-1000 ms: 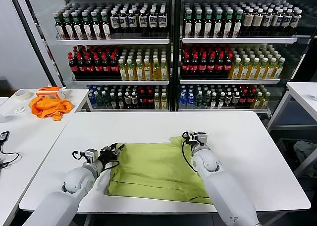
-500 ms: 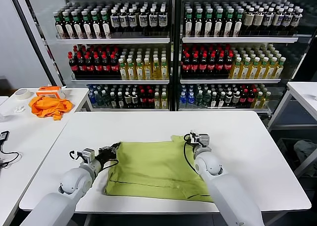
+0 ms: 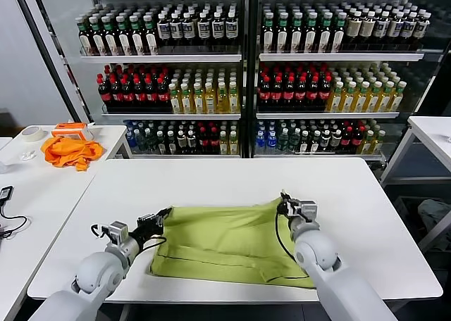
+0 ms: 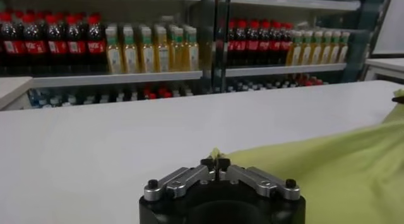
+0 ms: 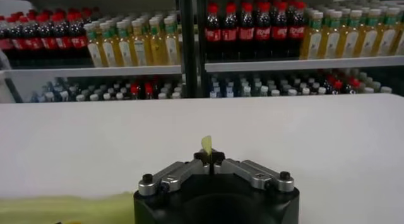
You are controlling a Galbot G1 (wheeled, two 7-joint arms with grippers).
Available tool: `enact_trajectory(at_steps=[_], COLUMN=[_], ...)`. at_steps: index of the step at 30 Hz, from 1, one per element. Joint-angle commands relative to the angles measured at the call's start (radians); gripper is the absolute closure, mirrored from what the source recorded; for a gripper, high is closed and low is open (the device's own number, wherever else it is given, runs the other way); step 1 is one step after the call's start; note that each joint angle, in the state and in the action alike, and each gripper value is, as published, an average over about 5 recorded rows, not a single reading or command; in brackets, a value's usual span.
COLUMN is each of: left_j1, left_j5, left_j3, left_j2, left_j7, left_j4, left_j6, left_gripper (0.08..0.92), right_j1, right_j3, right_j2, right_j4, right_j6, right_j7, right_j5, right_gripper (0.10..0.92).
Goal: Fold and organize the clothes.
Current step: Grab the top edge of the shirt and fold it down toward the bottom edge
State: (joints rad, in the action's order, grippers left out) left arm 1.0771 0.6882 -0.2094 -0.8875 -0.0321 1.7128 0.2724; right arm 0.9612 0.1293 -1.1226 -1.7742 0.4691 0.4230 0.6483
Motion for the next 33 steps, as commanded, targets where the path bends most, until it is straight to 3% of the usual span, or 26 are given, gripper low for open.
enact_trajectory(at_steps=[1,10,23,29,33], left_j1=[0.148,0.162,0.217,0.233,0.233], left_j5=[0.002,-0.005,-0.013,-0.078,-0.07], left_j3=[-0.06,-0.067,-0.08,-0.082,-0.1], left_j2=[0.015,0.017,0.033,0.027,0.022], left_j7=[0.001,0.009,-0.001,0.035,0.047], left_j4=[0.104,0.118,0.139,0.164,0.176], left_j6=[-0.015,-0.025,-0.017,0.034,0.031], left_gripper=[0.916,0.916,0.916,0.916,0.871], right_j1=[0.214,0.293,0.311,0.306,0.338], right_j3=[0.06,0.079,0.098,0.103,0.117], right_j2=[0.037,0.04,0.037,0.039,0.045], right_j4=[-0.183,-0.282,-0.24,-0.223,-0.263], right_j6=[0.002,0.012,0.022,0.014,0.004], right_j7=[-0.01,0.005,-0.022,-0.052,-0.075], right_j5=[-0.028,-0.06,-0.071,-0.081,-0.106], right_gripper=[0.913,0.913,0.913,0.913,0.863])
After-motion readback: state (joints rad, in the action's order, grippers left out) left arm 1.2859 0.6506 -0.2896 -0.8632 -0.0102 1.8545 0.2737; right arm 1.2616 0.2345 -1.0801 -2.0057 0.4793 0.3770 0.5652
